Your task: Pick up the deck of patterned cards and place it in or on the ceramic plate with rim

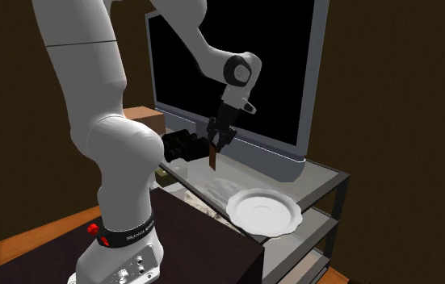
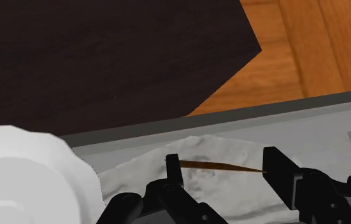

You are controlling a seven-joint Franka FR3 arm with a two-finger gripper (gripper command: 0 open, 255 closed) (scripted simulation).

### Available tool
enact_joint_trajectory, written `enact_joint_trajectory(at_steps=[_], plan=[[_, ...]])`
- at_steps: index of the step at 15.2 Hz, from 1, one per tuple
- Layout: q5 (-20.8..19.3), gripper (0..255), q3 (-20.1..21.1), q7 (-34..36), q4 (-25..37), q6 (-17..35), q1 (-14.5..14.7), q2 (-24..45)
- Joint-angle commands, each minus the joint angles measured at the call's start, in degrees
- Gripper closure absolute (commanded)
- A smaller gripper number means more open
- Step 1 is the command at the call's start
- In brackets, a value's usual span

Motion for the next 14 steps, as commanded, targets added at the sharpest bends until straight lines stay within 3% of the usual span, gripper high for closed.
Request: enact_joint_trajectory(at_steps=[1, 14], plan=[[-1.6, 255, -1.7, -2.3, 0.4, -1.2, -1.6, -0.3], [-10.6, 255, -12.0, -17.5, 10.2, -8.6, -11.1, 4.2]])
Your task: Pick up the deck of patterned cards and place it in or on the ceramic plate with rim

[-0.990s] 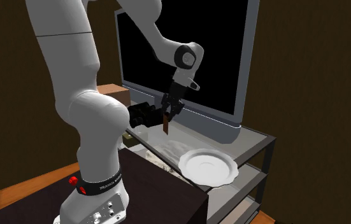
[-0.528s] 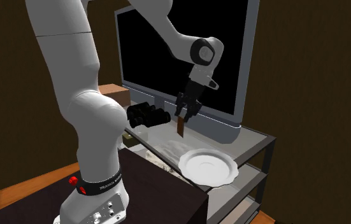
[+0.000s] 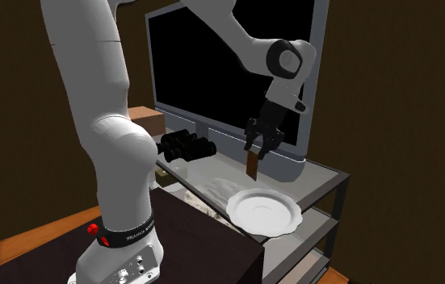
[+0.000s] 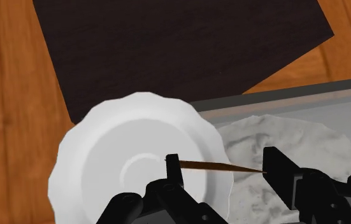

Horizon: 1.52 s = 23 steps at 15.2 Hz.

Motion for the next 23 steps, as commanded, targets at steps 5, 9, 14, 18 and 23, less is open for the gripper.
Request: enact_joint_trajectory(at_steps=[5, 9, 14, 18, 23], plan=[[-1.5, 255, -2.6, -4.7, 4.2, -0.5, -2.4, 4.0], [-1.1, 255, -2.6, -5.1, 2.7, 2.5, -2.4, 5.6], [-0.5, 255, -2.6, -5.7, 1.2, 6.2, -2.5, 7.9], [0.1, 255, -2.6, -6.2, 0.1, 9.1, -2.5, 9.9], [0.9, 255, -2.4, -6.9, -0.9, 12.8, -2.6, 12.6]])
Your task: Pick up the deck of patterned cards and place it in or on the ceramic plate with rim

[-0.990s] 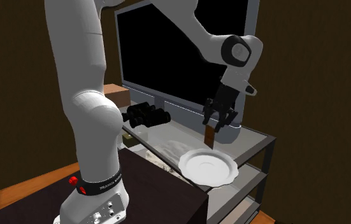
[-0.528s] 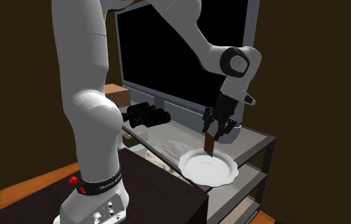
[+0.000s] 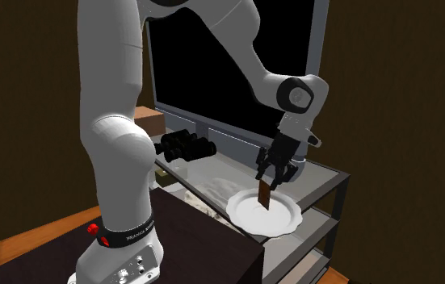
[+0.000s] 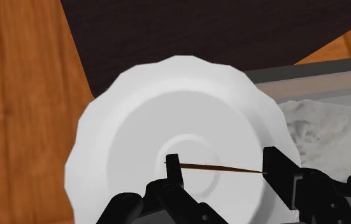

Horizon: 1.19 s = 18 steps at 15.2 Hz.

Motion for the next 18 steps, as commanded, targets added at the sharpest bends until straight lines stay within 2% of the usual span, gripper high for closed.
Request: enact_joint_trajectory(at_steps=[1, 9, 10, 15, 18], plan=[[0.4, 255, 0.1, -0.3, -0.4, 1.6, 0.0, 1.2], [0.6, 255, 0.1, -0.5, -0.5, 2.3, -0.1, 1.8], [0.6, 0, 0.1, -0.5, -0.5, 2.3, -0.1, 1.8], [0.6, 0, 0.1, -0.5, -0.5, 2.3, -0.1, 1.8], [0.0, 0, -0.1, -0.1, 4.3, -3.6, -0.2, 0.7]])
